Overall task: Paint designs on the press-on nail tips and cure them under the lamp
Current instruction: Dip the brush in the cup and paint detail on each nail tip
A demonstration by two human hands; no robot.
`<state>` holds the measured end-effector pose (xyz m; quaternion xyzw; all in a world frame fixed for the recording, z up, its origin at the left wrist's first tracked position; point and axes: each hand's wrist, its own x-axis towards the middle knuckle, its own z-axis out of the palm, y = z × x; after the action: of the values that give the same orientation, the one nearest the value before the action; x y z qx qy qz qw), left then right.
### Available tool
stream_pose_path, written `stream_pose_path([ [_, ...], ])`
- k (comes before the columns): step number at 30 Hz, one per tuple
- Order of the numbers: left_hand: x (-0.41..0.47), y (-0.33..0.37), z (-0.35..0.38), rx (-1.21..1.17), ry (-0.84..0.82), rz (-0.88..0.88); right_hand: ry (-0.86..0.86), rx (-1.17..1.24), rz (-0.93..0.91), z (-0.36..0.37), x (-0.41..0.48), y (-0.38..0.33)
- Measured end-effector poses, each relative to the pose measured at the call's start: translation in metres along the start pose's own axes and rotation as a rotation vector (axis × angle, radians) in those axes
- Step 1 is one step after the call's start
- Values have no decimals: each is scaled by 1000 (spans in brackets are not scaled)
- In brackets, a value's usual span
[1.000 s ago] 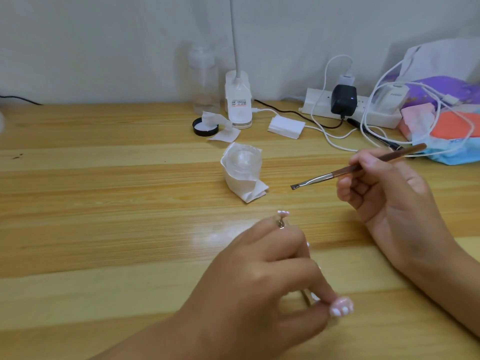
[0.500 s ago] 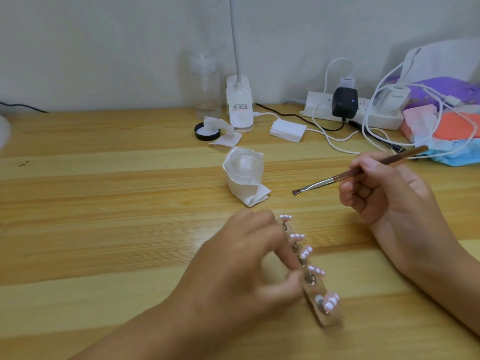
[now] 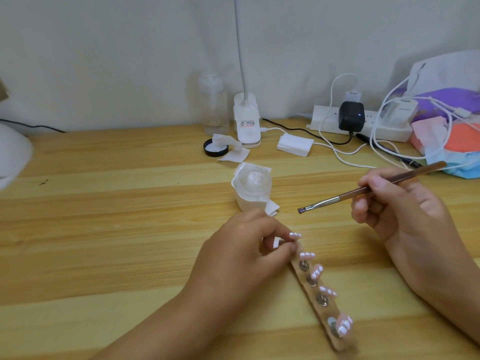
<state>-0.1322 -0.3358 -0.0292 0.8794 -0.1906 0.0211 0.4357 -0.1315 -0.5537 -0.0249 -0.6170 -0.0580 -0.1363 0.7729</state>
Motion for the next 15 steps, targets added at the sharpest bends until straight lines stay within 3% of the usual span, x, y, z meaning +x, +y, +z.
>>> stream_pose_path([
  [8, 13, -1, -14, -510, -147, -271, 22, -94, -139, 2, 0, -2],
  [12, 6, -4, -16, -670, 42, -148, 13, -119, -181, 1, 0, -1],
  [15, 6, -8, -20, -775, 242, -159, -11, -198, -240, 1, -3, -5],
])
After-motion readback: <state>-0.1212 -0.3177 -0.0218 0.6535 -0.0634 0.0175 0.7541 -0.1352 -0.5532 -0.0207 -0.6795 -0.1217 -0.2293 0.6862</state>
